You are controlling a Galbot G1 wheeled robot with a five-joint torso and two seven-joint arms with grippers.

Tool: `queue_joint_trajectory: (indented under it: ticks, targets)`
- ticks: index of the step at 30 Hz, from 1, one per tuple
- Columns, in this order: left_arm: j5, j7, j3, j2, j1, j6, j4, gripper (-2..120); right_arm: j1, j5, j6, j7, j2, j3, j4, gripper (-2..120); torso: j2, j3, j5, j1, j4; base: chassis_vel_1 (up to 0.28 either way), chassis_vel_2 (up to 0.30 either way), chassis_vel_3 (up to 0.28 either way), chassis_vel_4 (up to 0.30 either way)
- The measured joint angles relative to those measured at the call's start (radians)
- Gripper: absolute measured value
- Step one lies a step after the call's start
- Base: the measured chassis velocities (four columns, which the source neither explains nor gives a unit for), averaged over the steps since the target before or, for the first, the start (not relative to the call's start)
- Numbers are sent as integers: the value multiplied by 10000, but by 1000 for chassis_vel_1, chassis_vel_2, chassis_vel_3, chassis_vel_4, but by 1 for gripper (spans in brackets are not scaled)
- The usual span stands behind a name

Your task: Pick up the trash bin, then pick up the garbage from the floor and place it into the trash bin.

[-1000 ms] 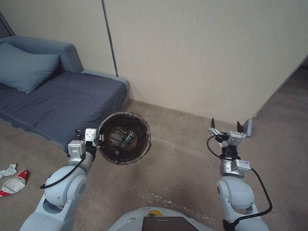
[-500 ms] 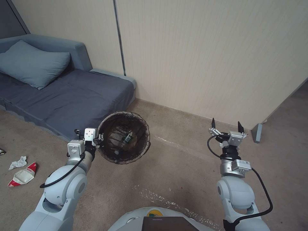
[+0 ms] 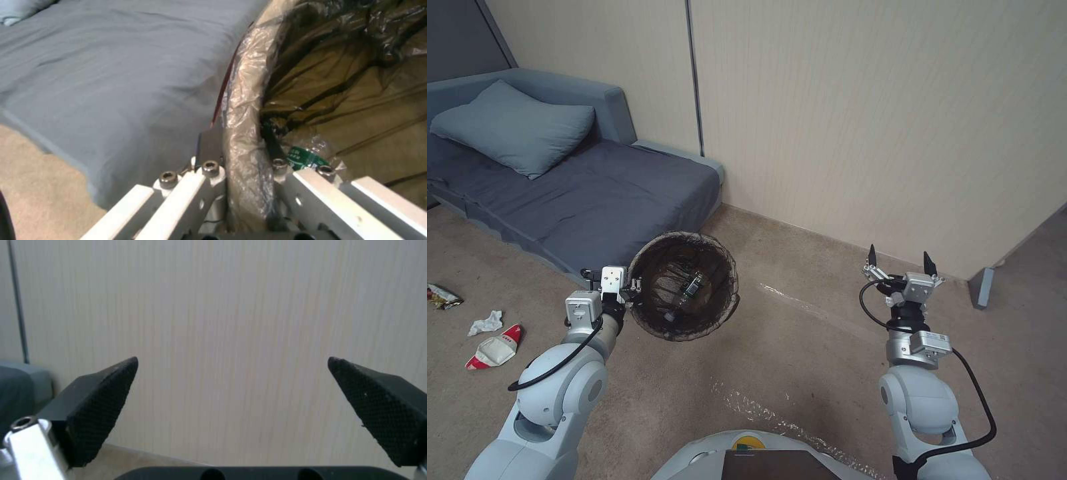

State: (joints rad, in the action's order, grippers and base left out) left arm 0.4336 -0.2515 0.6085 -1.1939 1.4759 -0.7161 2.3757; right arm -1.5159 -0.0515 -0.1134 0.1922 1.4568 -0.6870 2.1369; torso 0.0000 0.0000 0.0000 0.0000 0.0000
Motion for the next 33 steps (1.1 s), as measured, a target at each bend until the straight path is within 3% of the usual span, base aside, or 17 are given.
queue_joint_trajectory:
  ticks: [33]
  targets:
    - [-49,113,199,-31,-83,-52,-92,3,70,14,-35,-15,-44,-12,-161,100,0,0,0,0,1,40,44,39,43]
